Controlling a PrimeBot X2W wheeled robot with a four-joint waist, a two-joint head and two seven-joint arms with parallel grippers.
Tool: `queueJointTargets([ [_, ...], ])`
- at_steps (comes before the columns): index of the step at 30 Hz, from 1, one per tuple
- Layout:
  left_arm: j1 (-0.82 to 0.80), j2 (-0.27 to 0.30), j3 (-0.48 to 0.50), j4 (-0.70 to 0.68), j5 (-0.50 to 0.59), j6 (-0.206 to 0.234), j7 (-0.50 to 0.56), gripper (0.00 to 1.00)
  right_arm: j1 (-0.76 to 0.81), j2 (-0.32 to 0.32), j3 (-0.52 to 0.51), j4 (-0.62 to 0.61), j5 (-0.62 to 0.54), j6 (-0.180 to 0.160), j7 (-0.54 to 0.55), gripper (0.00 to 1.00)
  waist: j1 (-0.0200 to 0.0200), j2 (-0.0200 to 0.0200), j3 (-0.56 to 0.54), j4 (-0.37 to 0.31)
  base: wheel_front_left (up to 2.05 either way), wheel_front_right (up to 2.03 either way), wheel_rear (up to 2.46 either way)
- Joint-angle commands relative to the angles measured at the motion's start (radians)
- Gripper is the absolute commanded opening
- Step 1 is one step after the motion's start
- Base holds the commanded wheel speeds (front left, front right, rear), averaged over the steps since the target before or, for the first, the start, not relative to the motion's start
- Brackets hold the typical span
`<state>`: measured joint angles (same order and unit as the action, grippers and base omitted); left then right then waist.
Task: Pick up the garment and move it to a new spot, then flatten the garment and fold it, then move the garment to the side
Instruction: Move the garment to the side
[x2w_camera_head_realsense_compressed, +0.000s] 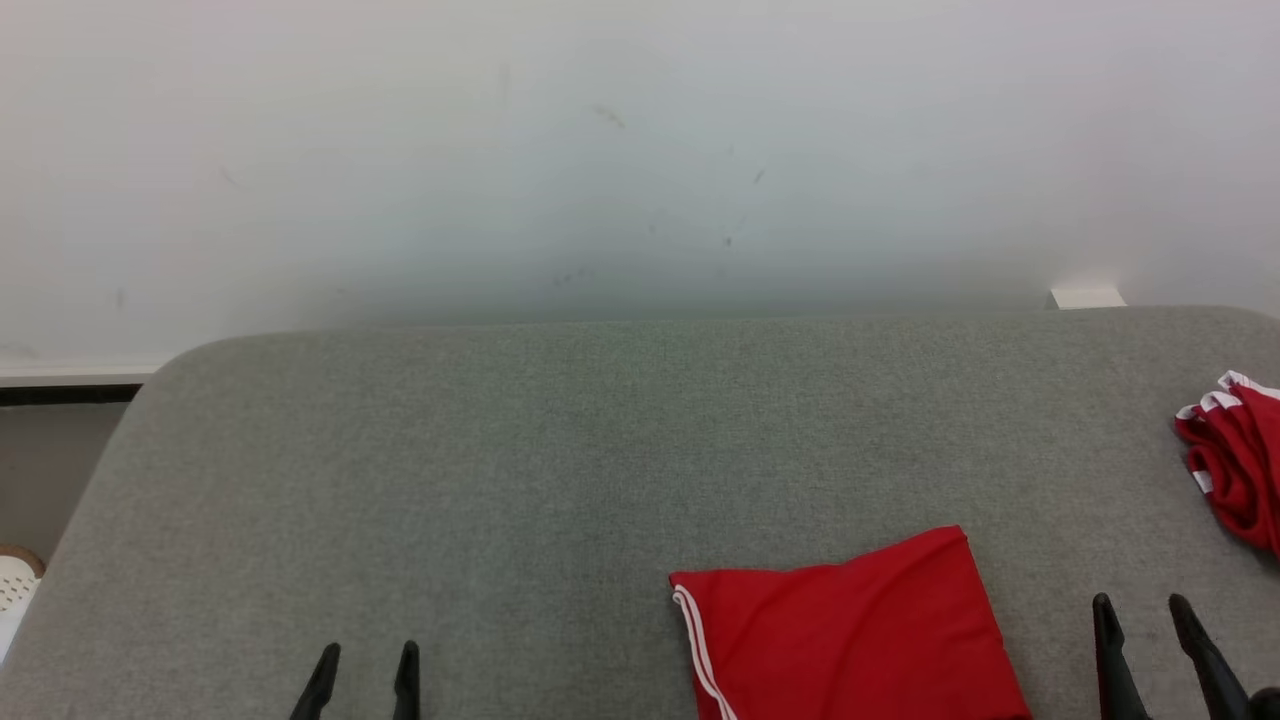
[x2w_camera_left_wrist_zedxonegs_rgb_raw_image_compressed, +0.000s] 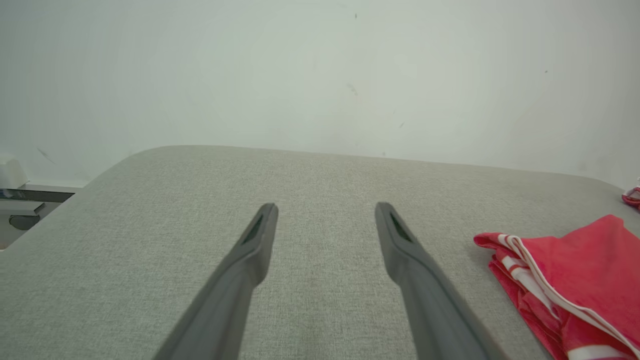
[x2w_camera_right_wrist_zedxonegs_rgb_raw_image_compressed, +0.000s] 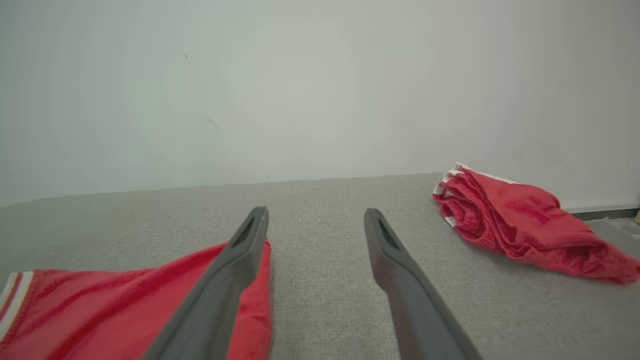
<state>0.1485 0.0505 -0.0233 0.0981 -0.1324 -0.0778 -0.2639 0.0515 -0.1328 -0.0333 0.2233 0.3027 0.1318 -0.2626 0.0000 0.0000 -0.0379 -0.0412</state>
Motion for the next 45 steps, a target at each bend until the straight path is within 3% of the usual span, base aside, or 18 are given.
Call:
queueJointTargets([
  [1,0.001,0.002,0.002,-0.001,0.005,0.000,0.000,1.00,-0.014,-0.011,0.006,0.006,0.015,-0.002,-0.002,1.00,0.0000,0.0000,0.002,0.002,0.00,0.00,0.00],
  [4,0.001,0.003,-0.001,0.002,0.006,-0.004,0.000,1.00,-0.047,-0.040,0.053,0.020,0.122,-0.002,0.074,1.00,0.0000,0.0000,0.009,0.010,0.00,0.00,0.00],
  [9,-0.004,0.002,-0.005,0.005,0.008,-0.007,0.000,1.00,-0.103,-0.121,0.100,0.012,0.302,-0.002,0.359,1.00,0.0000,0.0000,0.027,0.027,0.00,0.00,0.00],
  [15,-0.037,0.002,-0.022,0.013,0.013,-0.012,0.000,1.00,-0.170,-0.199,0.188,0.022,0.387,-0.001,0.660,1.00,0.0000,0.0000,0.066,0.061,0.00,0.00,0.00],
  [22,-0.071,0.002,-0.043,0.020,0.010,-0.013,0.000,1.00,-0.216,-0.214,0.225,0.119,0.414,-0.001,0.797,1.00,0.0000,0.0000,0.099,0.105,0.00,0.00,0.00],
  [28,-0.087,0.002,-0.053,0.027,0.013,-0.013,0.000,1.00,-0.257,-0.146,0.274,0.200,0.483,-0.001,0.836,1.00,0.0000,0.0000,0.111,0.118,0.00,0.00,0.00],
  [29,-0.090,0.002,-0.056,0.028,0.011,-0.012,0.000,1.00,-0.266,-0.143,0.290,0.201,0.490,0.000,0.833,0.58,0.0000,0.0000,0.112,0.120,0.00,0.00,0.00],
  [30,-0.093,0.002,-0.058,0.027,0.008,-0.009,0.000,1.00,-0.275,-0.139,0.306,0.193,0.504,0.001,0.825,0.00,0.0000,0.0000,0.113,0.121,0.00,0.00,0.00],
  [38,-0.118,0.002,-0.088,0.004,0.005,-0.010,0.000,1.00,-0.414,-0.243,0.377,0.147,0.478,0.000,0.743,0.00,0.0000,0.0000,0.163,0.074,0.00,0.00,0.00],
  [45,-0.173,0.002,-0.105,-0.009,0.024,-0.021,0.000,1.00,-0.603,-0.334,0.313,0.193,0.405,-0.002,0.694,0.00,0.0000,0.0000,0.252,-0.003,0.00,0.00,0.00],
])
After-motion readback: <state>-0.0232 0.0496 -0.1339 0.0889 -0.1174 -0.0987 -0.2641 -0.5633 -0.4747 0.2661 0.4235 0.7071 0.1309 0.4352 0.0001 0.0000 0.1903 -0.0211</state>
